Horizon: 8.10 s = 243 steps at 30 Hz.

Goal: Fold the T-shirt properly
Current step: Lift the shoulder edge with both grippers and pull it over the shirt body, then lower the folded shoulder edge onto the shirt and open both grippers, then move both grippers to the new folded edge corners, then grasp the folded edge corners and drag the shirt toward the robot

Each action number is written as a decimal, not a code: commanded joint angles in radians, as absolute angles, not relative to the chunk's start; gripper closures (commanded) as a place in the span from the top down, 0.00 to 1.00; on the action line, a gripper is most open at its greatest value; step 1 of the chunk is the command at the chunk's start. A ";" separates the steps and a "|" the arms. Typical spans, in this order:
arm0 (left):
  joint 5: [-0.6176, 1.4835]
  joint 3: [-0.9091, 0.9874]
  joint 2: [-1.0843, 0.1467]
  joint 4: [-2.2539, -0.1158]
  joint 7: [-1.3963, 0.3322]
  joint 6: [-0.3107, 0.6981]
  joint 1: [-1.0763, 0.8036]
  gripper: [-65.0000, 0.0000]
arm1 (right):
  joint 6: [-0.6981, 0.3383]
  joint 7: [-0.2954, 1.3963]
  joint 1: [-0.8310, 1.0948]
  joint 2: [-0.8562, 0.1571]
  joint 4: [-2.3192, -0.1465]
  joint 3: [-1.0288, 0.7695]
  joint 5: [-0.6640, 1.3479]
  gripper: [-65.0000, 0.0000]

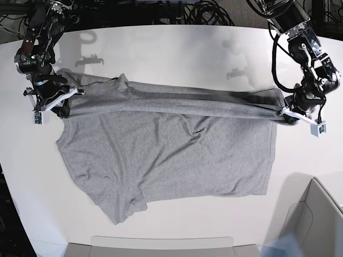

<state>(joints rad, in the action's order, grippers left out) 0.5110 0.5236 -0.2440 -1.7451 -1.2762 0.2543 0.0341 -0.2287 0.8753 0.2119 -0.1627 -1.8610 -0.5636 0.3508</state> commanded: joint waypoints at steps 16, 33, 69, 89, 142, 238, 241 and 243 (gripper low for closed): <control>0.483 0.444 -0.265 -1.535 -1.072 0.254 0.139 0.00 | -0.219 0.680 0.114 -0.208 -1.695 -0.463 0.282 0.00; 0.481 0.441 -0.266 -1.400 -1.063 0.254 0.223 0.00 | -0.219 0.674 -0.001 -0.236 -1.587 -0.452 0.280 0.00; 0.481 0.357 -0.292 -1.227 -0.940 0.254 0.308 0.25 | -0.220 0.670 -0.134 -0.277 -1.400 -0.415 0.280 0.24; 0.486 0.476 -0.346 -1.228 -0.940 0.254 0.309 0.25 | -0.225 0.679 -0.130 -0.265 -1.587 -0.472 0.288 0.31; 0.490 0.595 -0.209 -1.632 -1.113 0.263 -0.039 0.44 | -0.229 0.978 0.165 -0.203 -1.420 -0.806 0.757 0.45; 0.682 0.593 -0.360 -1.452 -1.106 0.334 -0.208 0.03 | -0.226 0.957 0.341 -0.237 -1.636 -0.796 0.696 0.00; 0.682 0.596 -0.364 -1.468 -1.106 0.334 -0.246 0.03 | -0.226 0.957 0.401 -0.229 -1.678 -0.796 0.696 0.00; 0.680 0.598 -0.364 -1.488 -1.106 0.334 -0.269 0.03 | -0.226 0.957 0.427 -0.214 -1.684 -0.796 0.696 0.00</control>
<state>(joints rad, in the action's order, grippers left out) 0.7082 0.5896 -0.3496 -1.4784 -1.0954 0.3439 -0.2592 -0.2279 0.9752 0.4313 -0.2016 -1.6649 -0.7872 0.6888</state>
